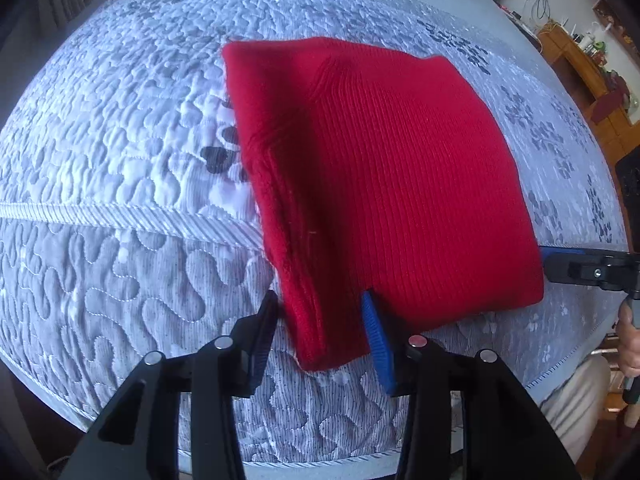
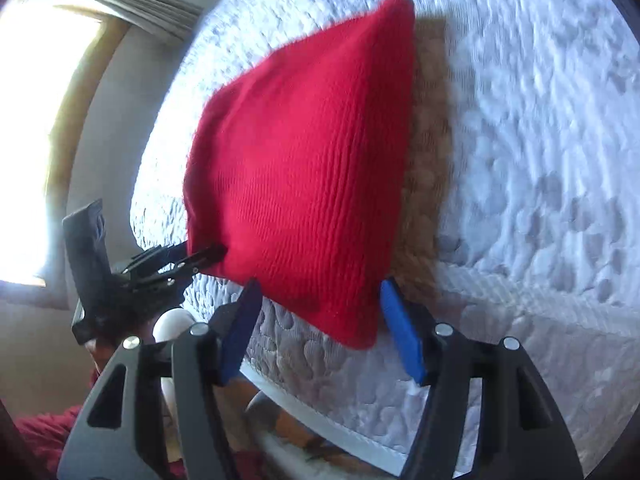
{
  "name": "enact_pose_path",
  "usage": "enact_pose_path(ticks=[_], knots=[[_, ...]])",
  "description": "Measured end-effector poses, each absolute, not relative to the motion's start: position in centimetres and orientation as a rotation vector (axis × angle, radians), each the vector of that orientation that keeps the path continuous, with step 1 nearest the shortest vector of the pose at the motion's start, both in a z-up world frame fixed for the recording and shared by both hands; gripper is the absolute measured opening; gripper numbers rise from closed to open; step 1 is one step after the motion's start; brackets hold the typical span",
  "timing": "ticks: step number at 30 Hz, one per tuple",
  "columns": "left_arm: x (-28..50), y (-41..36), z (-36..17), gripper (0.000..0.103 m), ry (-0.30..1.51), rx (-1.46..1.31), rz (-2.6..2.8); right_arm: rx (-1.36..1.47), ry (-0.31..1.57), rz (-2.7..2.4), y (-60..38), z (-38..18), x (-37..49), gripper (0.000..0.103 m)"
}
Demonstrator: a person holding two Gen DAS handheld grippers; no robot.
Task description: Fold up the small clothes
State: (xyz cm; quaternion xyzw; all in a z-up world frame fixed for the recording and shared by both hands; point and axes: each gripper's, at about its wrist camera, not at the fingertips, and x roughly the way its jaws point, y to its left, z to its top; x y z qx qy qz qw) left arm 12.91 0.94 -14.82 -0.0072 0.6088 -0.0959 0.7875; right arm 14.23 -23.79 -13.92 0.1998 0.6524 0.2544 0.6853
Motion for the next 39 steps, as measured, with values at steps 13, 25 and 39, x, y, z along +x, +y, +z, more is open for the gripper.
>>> enact_pose_path(ticks=[13,25,39], knots=[[13.3,1.4,-16.1,0.024,1.340,-0.049,-0.213,0.378,1.556,0.468,-23.8,-17.6,14.2,0.013],[21.2,5.5,-11.2,0.051,1.216,-0.098,-0.179,0.366,1.413,0.492,-23.4,-12.4,19.9,0.043],[31.7,4.1,-16.1,0.027,1.223,-0.154,-0.220,0.474,1.460,0.467,-24.1,-19.3,33.6,0.038]])
